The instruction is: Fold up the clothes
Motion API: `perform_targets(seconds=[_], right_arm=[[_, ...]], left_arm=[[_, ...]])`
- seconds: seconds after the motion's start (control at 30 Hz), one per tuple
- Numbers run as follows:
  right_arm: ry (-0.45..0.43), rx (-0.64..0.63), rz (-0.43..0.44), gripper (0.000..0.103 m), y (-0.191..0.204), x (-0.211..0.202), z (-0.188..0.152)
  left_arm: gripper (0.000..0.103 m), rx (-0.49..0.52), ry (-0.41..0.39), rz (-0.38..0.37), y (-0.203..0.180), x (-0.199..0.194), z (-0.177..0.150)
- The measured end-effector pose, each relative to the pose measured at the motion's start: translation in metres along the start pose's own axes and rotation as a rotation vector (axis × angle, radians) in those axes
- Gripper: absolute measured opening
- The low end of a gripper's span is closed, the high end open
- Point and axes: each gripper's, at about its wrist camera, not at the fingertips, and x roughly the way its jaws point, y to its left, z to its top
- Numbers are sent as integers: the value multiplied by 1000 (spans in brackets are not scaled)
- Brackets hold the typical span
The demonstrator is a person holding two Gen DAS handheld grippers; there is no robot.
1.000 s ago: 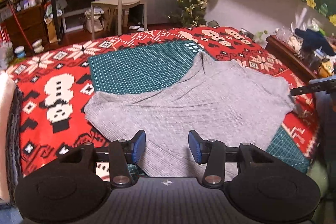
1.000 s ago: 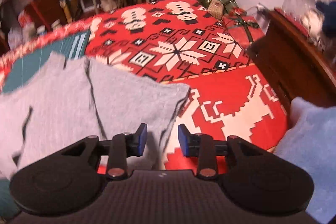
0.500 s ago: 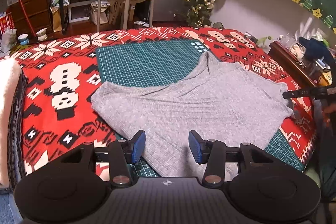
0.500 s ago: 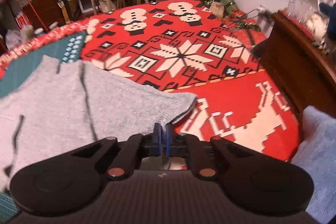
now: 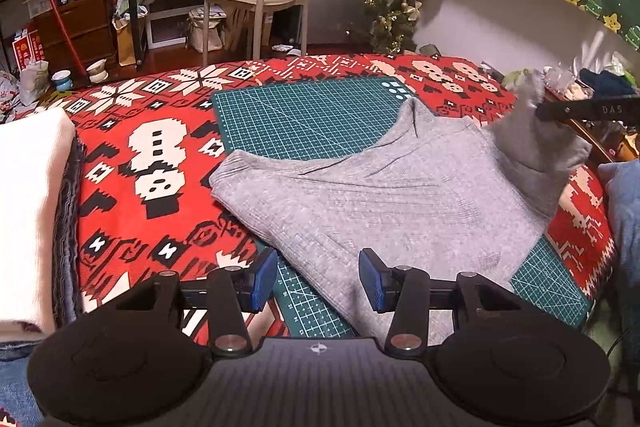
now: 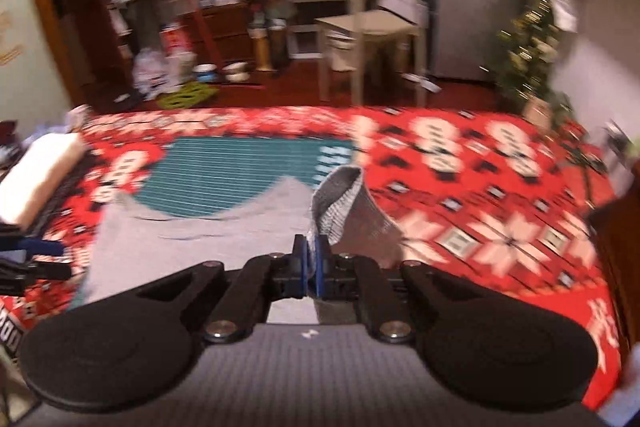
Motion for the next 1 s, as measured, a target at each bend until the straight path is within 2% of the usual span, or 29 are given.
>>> perform_targets(seconds=[0.2,0.47,0.7,0.9,1.0], right_arm=[[33,-103,167,4,59,16,9],[77,-198,280,4,113,47,11],[76,-263,343,4,133,54,5],[88,-255,386,3,136,65,-4],[70,-250,388,5,132,64,-6]], left_arm=[[45,6,-5,3,1,-10,-2],[45,5,-4,6,3,-14,-5],[45,6,-5,-13,2,-14,-4],[45,18,7,-27,-3,-10,-7],[45,34,9,-41,-7,-9,-7]])
